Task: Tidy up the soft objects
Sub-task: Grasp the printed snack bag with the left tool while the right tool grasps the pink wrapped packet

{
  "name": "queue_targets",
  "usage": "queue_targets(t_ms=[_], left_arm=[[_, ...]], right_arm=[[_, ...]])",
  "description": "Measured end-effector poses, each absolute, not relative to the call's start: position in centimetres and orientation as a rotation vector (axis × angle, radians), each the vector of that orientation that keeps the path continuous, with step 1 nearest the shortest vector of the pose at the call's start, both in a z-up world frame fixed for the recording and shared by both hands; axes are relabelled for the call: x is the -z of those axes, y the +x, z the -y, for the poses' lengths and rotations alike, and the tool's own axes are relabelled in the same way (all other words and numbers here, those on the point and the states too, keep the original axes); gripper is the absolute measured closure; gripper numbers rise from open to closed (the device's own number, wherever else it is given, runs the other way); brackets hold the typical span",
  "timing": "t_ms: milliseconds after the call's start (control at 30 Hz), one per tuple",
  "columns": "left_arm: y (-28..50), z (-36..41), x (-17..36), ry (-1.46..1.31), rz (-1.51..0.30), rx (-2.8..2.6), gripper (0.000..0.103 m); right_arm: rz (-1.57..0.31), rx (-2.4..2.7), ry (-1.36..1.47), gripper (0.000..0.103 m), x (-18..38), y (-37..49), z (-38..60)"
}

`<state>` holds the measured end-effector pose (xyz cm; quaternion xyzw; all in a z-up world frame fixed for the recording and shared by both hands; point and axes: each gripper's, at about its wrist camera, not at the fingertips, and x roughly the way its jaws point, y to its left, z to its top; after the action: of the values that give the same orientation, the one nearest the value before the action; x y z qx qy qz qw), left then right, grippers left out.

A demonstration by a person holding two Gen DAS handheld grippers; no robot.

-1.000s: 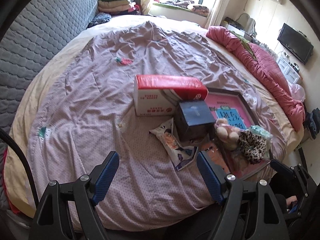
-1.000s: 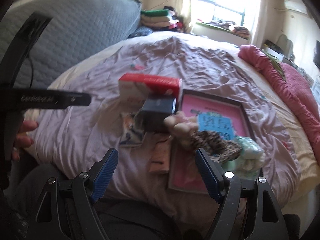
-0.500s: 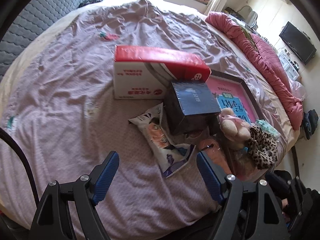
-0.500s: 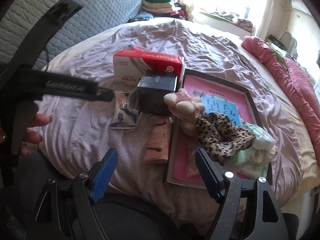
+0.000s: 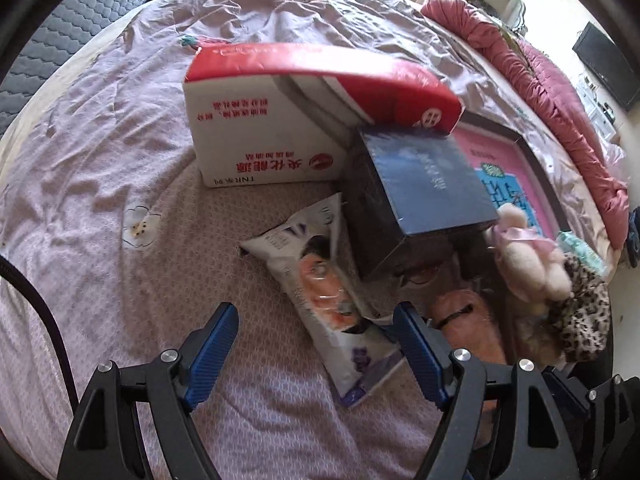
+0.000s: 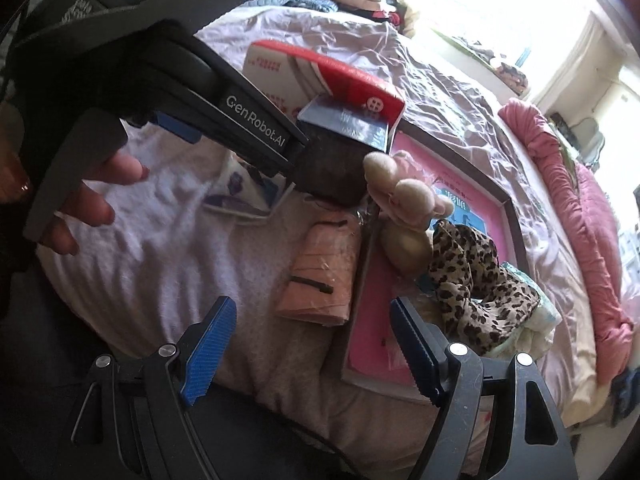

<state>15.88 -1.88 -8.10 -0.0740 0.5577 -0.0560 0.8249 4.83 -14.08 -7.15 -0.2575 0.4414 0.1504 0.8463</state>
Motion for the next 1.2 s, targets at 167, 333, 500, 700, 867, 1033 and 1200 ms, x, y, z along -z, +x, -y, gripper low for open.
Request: queue_targets(t_ms=[167, 333, 500, 700, 867, 1033, 1200], left_arm=[[16.4, 1.8, 8.7, -0.139, -1.181, 0.128, 0.024], [17.5, 1.2, 9.8, -0.153, -1.209, 0.127, 0.024], [18.5, 1.0, 10.3, -0.196, -1.212, 0.132, 0.024], [18.9, 1.8, 10.9, -0.132, -1.213, 0.122, 0.025], [19.0, 1.9, 10.9, -0.108, -1.198, 0.093, 0.043], [19.0, 1.2, 10.9, -0.145, -1.192, 0.109, 0.049], [18.8, 0.9, 10.7, -0.150, -1.183, 0.114, 0.051]], right_arm=[[-0.939, -0.321, -0.541, 0.023, 8.4, 5.9, 13.6], [-0.923, -0.313, -0.610, 0.024, 9.5, 6.5, 12.8], [-0.909, -0.309, -0.634, 0.025, 9.9, 7.5, 12.9], [-0.890, -0.317, -0.687, 0.030, 10.6, 8.3, 12.3], [-0.881, -0.309, -0.707, 0.032, 11.1, 9.2, 12.3], [-0.868, -0.276, -0.734, 0.048, 11.4, 11.0, 12.5], [-0.854, -0.227, -0.730, 0.076, 10.9, 12.3, 13.9]])
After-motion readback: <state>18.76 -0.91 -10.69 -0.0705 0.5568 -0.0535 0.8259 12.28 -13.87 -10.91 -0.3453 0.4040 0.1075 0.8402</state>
